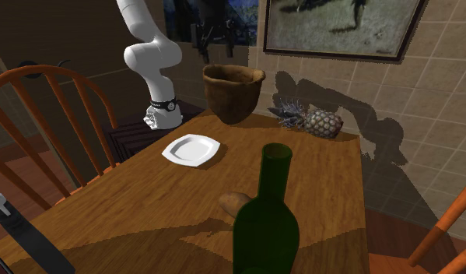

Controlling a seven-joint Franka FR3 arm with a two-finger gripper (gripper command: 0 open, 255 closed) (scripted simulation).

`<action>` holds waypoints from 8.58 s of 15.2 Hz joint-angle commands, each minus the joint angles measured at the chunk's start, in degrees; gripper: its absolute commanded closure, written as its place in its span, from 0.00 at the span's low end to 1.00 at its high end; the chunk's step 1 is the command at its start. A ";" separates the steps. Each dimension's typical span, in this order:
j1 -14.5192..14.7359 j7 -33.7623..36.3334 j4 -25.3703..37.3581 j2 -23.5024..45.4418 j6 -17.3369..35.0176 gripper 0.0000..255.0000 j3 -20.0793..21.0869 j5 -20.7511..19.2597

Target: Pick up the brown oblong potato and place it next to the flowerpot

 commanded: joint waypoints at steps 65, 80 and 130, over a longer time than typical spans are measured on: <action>-7.30 -14.71 37.93 61.99 24.93 1.00 -6.19 -3.28; -6.95 -15.04 41.20 56.19 15.91 1.00 -6.60 -3.82; 3.09 -0.71 39.21 33.56 -6.03 1.00 -1.75 -9.02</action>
